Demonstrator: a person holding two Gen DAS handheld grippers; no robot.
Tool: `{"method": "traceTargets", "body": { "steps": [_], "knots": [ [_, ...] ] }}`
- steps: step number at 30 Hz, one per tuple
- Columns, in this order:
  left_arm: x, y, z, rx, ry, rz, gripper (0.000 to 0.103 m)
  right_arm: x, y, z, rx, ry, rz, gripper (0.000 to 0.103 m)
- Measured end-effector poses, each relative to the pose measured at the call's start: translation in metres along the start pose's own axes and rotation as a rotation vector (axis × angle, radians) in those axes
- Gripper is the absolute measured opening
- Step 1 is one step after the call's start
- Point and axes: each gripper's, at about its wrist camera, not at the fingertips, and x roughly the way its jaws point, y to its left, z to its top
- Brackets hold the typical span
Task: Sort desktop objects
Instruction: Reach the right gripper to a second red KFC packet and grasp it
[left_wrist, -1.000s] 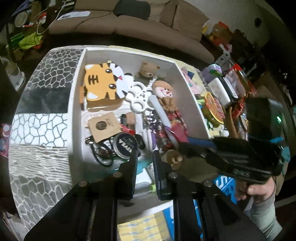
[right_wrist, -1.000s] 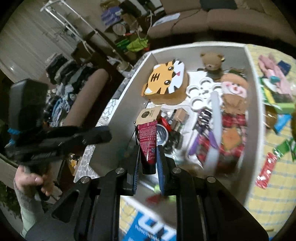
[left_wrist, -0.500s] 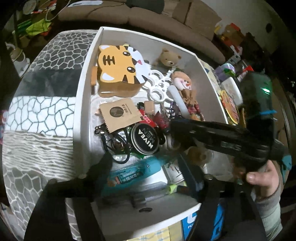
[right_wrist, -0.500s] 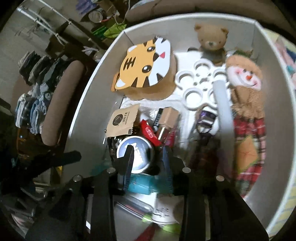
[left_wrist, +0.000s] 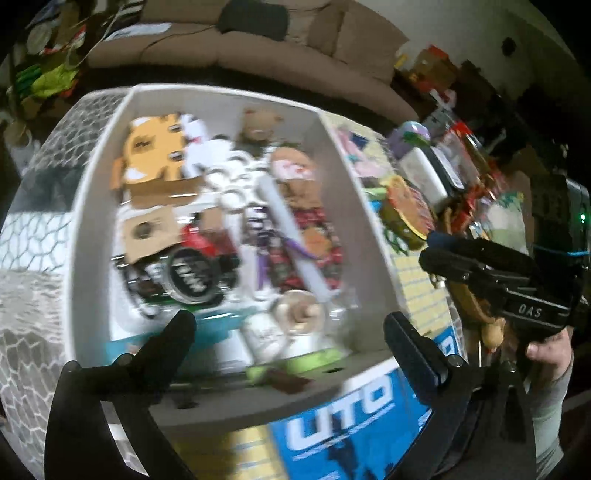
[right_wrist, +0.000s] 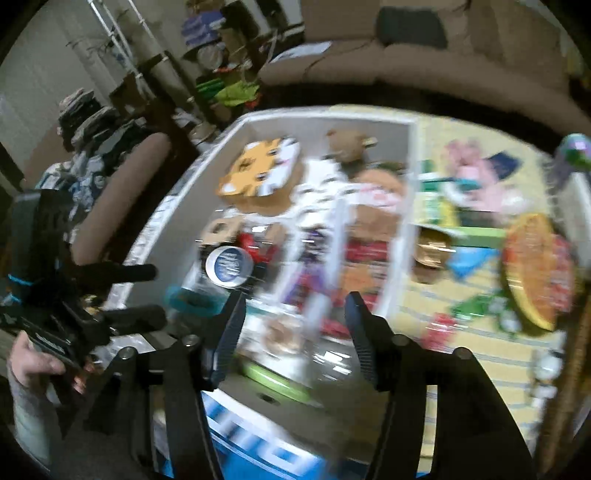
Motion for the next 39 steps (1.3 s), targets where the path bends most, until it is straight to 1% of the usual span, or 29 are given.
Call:
{"method": "traceTargets", "body": {
  "steps": [3,6,9,11,13,16,19,23,27,29,31,33,34,36,37,39],
  "knots": [
    [0.009,-0.035,-0.001,0.041,0.001,-0.020,0.103,-0.027,-0.033,-0.020,0.030,-0.016,-0.051,0.054],
    [0.022,-0.066,-0.004,0.057,-0.003,-0.049,0.103,-0.042,-0.065,-0.037,0.093,-0.028,-0.062,0.054],
    [0.037,-0.091,-0.006,0.052,-0.008,-0.078,0.103,-0.047,-0.097,-0.054,0.164,-0.038,-0.064,0.054],
    [0.047,-0.105,-0.007,0.039,-0.012,-0.090,0.103,-0.044,-0.114,-0.064,0.207,-0.036,-0.071,0.054],
    [0.054,-0.112,-0.007,0.020,-0.023,-0.088,0.103,-0.032,-0.128,-0.072,0.239,-0.026,-0.079,0.054],
    [0.057,-0.114,-0.005,-0.019,-0.061,-0.106,0.103,-0.006,-0.136,-0.076,0.244,0.007,-0.106,0.054],
    [0.055,-0.110,-0.003,-0.034,-0.097,-0.085,0.103,0.026,-0.141,-0.073,0.247,0.048,-0.116,0.051],
    [0.059,-0.102,-0.001,-0.026,-0.106,-0.050,0.103,0.063,-0.143,-0.065,0.237,0.091,-0.127,0.050],
    [0.066,-0.091,0.000,-0.048,-0.090,-0.064,0.103,0.091,-0.139,-0.057,0.218,0.125,-0.190,0.049],
    [0.068,-0.089,0.001,-0.051,-0.080,-0.062,0.103,0.103,-0.137,-0.057,0.209,0.154,-0.231,0.039],
    [0.067,-0.090,0.002,-0.041,-0.085,-0.058,0.103,0.113,-0.133,-0.058,0.184,0.187,-0.273,0.037],
    [0.065,-0.093,0.003,-0.028,-0.093,-0.058,0.103,0.115,-0.125,-0.057,0.144,0.188,-0.305,0.036],
    [0.064,-0.094,0.002,-0.024,-0.094,-0.066,0.103,0.115,-0.122,-0.057,0.126,0.190,-0.317,0.026],
    [0.064,-0.096,0.001,-0.022,-0.094,-0.081,0.103,0.112,-0.119,-0.058,0.118,0.181,-0.318,0.021],
    [0.063,-0.097,0.000,-0.020,-0.095,-0.082,0.103,0.109,-0.118,-0.059,0.119,0.175,-0.313,0.017],
    [0.063,-0.098,-0.001,-0.013,-0.096,-0.077,0.103,0.098,-0.120,-0.061,0.133,0.157,-0.275,0.012]
  ]
}}
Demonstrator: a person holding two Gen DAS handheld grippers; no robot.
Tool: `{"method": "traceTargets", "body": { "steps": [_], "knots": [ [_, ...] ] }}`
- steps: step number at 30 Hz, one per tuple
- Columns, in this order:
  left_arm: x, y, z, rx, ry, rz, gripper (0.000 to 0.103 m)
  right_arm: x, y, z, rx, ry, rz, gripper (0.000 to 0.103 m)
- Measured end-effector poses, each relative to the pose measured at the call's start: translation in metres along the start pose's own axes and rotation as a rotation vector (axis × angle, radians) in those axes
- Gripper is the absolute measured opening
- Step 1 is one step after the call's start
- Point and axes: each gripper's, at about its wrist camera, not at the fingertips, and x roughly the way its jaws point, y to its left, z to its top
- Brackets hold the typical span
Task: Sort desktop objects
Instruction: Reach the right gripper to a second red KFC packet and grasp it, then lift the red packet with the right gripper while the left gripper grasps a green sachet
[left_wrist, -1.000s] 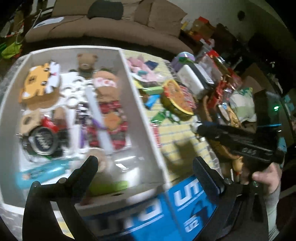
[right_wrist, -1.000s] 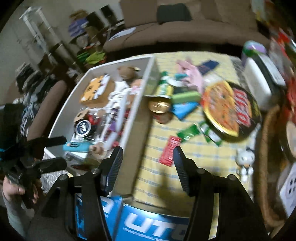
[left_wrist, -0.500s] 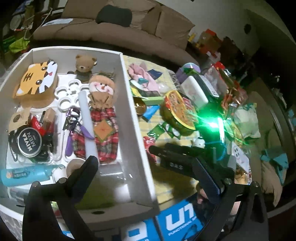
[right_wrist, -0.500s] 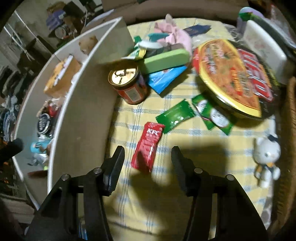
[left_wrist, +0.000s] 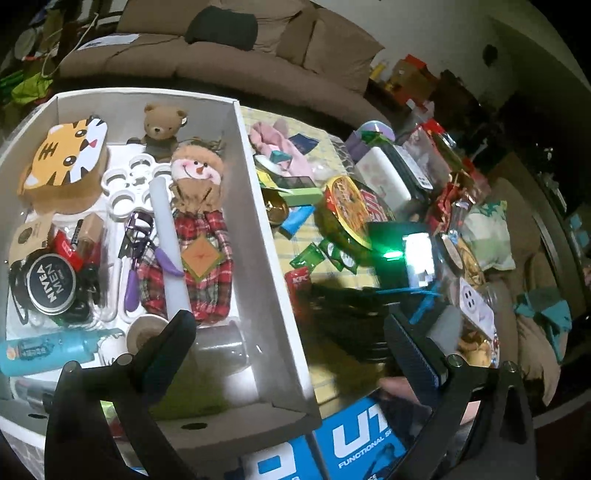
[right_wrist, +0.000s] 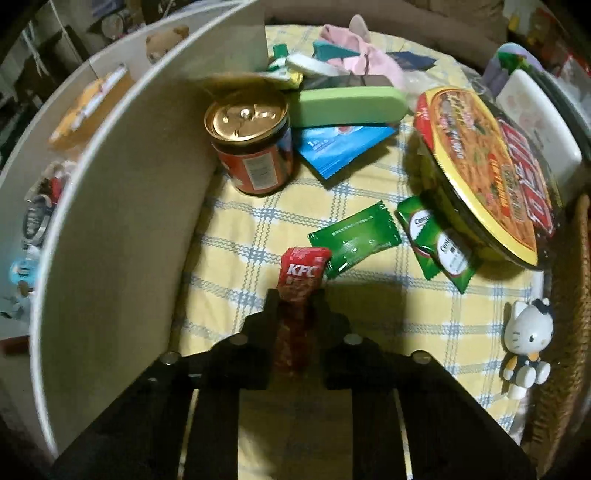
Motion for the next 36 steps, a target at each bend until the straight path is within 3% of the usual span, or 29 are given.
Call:
{"method": "traceTargets", "body": {
  "steps": [4,9,14,19,22,33,36],
  "knots": [
    [0.001,-0.012,0.001,0.044,0.008,-0.013,0.103,-0.041,-0.025,-0.016,0.042,-0.064,0.072,0.009],
    [0.019,-0.048,0.010,0.188,0.069,0.049,0.103,-0.091,-0.070,-0.037,0.146,-0.160,0.156,0.009],
    [0.073,-0.090,0.026,0.359,0.211,0.124,0.103,-0.110,-0.115,-0.041,0.239,-0.219,0.223,0.009],
    [0.137,-0.107,0.040,0.495,0.389,0.192,0.093,-0.122,-0.144,-0.043,0.277,-0.244,0.299,0.009],
    [0.170,-0.107,0.048,0.526,0.469,0.270,0.091,-0.126,-0.156,-0.044,0.293,-0.257,0.369,0.009],
    [0.242,-0.096,0.054,0.525,0.648,0.321,0.091,-0.126,-0.178,-0.049,0.303,-0.273,0.426,0.009],
    [0.249,-0.095,0.048,0.555,0.658,0.342,0.090,-0.120,-0.178,-0.052,0.303,-0.253,0.451,0.009]
  ]
}}
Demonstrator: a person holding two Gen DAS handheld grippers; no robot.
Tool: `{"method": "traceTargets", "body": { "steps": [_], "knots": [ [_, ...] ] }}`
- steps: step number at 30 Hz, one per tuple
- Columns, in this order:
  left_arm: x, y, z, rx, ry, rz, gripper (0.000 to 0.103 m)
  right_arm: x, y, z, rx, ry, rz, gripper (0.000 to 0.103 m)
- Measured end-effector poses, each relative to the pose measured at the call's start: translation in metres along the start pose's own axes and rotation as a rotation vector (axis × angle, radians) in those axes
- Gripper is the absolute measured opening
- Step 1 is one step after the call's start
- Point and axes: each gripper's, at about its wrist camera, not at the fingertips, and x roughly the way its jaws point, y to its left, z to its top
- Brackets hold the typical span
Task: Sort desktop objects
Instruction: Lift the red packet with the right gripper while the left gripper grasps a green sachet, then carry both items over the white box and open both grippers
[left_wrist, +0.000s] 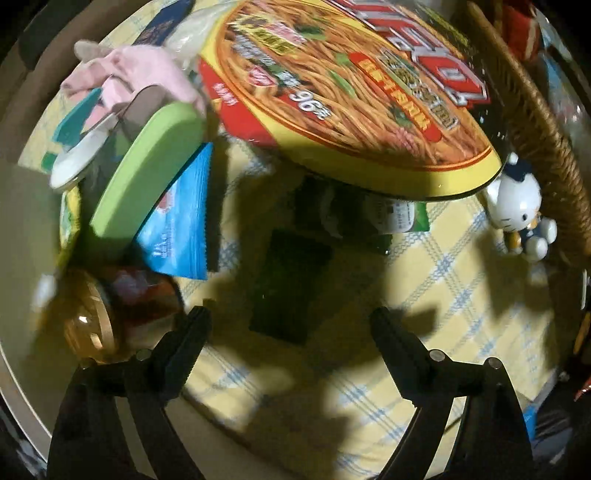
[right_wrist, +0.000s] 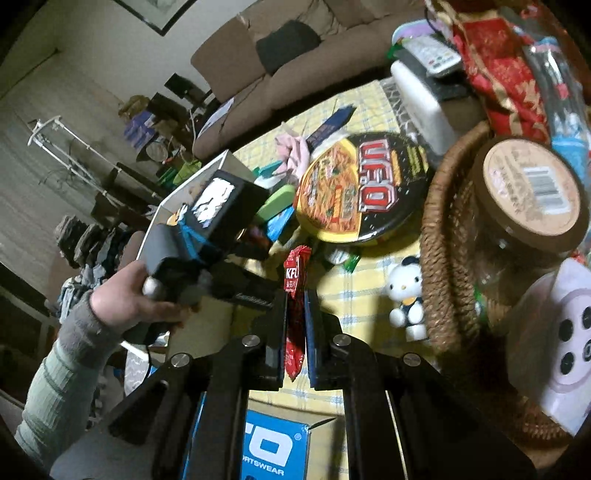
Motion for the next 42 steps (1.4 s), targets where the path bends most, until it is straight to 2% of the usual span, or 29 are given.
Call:
{"method": "traceTargets", "body": {
  "steps": [2,3,5,6,10,11,12,14,19,23,28,31,35,38,42],
  "knots": [
    [0.001,-0.007,0.000,0.016,-0.004,0.015,0.090,0.002,0.001,-0.002,-0.009,0.009,-0.006,0.009],
    [0.001,-0.010,0.000,0.027,-0.013,0.013,0.087,0.002,0.002,-0.003,-0.017,0.009,-0.012,0.009],
    [-0.003,-0.016,-0.001,0.032,-0.038,-0.026,0.071,0.001,0.002,-0.003,-0.020,0.007,-0.011,0.009],
    [-0.006,-0.017,-0.002,0.028,-0.055,-0.036,0.061,0.000,0.002,-0.004,-0.020,0.006,-0.010,0.009],
    [-0.007,-0.020,-0.004,0.030,-0.071,-0.048,0.056,0.000,0.001,-0.004,-0.015,0.006,-0.014,0.009],
    [-0.009,-0.020,-0.005,0.022,-0.083,-0.047,0.048,0.000,0.001,-0.004,-0.016,0.007,-0.014,0.009],
    [-0.012,-0.018,-0.006,0.008,-0.099,-0.052,0.022,0.000,0.002,-0.004,-0.018,0.008,-0.015,0.009],
    [-0.017,-0.015,-0.010,-0.027,-0.121,-0.091,0.021,0.000,0.003,-0.004,-0.022,0.009,-0.017,0.009],
    [-0.027,-0.012,-0.022,-0.084,-0.163,-0.109,0.021,0.001,0.011,-0.002,-0.032,0.005,-0.013,0.009],
    [-0.052,-0.011,-0.045,-0.137,-0.229,-0.206,0.021,0.005,0.019,-0.004,-0.041,0.014,-0.012,0.009],
    [-0.108,0.012,-0.113,-0.212,-0.345,-0.344,0.021,0.004,0.040,-0.005,-0.075,0.003,0.018,0.009],
    [-0.133,0.057,-0.173,-0.298,-0.413,-0.392,0.021,0.003,0.065,-0.005,-0.098,-0.001,0.092,0.009],
    [-0.148,0.133,-0.240,-0.434,-0.451,-0.337,0.021,0.017,0.119,-0.008,-0.142,0.010,0.194,0.009],
    [-0.136,0.184,-0.281,-0.538,-0.443,-0.297,0.021,0.056,0.166,-0.015,-0.174,0.069,0.224,0.009],
    [-0.107,0.232,-0.308,-0.623,-0.406,-0.261,0.022,0.129,0.226,-0.019,-0.170,0.165,0.272,0.009]
  ]
}}
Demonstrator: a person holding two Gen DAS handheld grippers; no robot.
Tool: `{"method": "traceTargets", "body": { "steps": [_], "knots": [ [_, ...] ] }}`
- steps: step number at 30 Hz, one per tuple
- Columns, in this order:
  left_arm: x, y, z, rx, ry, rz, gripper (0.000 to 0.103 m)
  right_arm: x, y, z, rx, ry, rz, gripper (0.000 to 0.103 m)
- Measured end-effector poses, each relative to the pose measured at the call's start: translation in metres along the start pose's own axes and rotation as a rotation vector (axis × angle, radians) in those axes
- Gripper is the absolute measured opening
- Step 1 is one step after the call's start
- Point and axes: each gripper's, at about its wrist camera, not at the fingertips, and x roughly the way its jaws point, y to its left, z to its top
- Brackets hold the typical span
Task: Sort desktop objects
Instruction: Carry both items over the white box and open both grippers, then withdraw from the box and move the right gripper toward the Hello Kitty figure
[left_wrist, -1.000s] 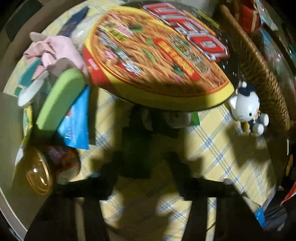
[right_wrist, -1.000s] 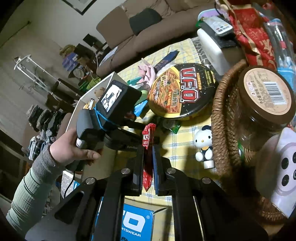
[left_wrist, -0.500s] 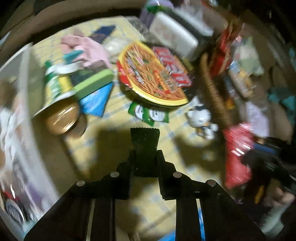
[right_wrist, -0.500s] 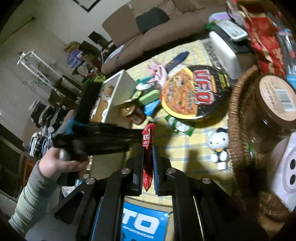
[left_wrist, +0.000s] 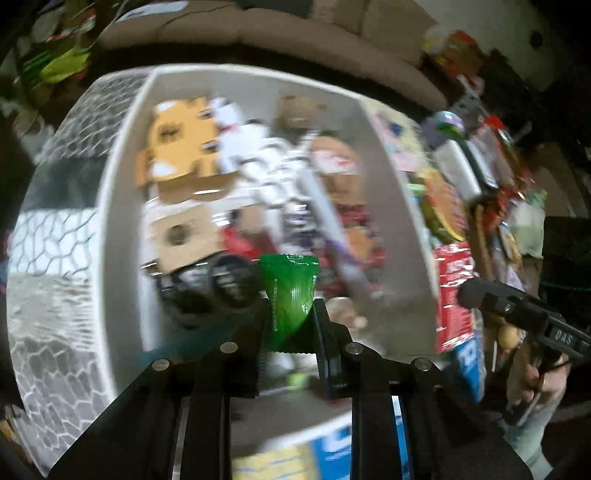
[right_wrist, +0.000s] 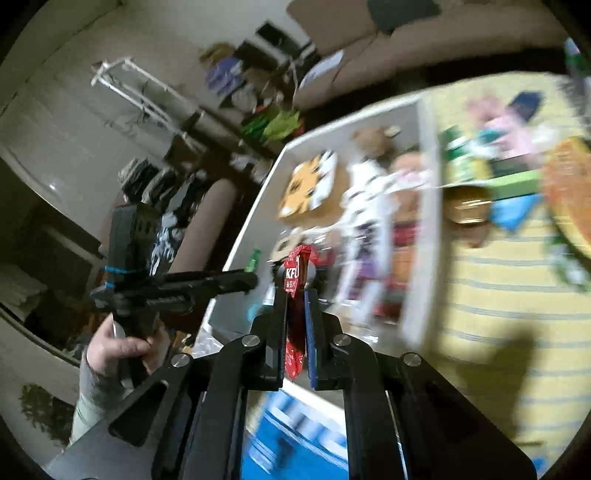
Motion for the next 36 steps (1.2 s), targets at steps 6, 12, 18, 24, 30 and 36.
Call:
{"method": "traceTargets", "body": {
  "steps": [6,12,18,24,30,36],
  "knots": [
    [0.037,0.042,0.002,-0.043,0.042,0.063,0.022,0.115,0.030,0.024,0.009,0.103,-0.041,0.009],
    [0.047,0.038,0.008,0.017,0.043,0.121,0.024,0.170,0.024,0.047,0.005,0.117,-0.171,0.009],
    [0.037,0.032,0.009,-0.012,0.002,0.095,0.051,0.191,0.018,0.055,-0.055,0.187,-0.293,0.021],
    [0.009,0.010,0.005,0.005,-0.078,0.127,0.074,0.117,0.041,0.047,-0.190,0.108,-0.335,0.021],
    [-0.010,-0.063,-0.011,0.107,-0.116,0.024,0.083,-0.023,0.025,0.018,-0.270,0.018,-0.453,0.025],
    [0.009,-0.165,-0.028,0.205,-0.086,-0.156,0.087,-0.138,-0.050,-0.031,-0.181,-0.005,-0.648,0.027]
  ]
}}
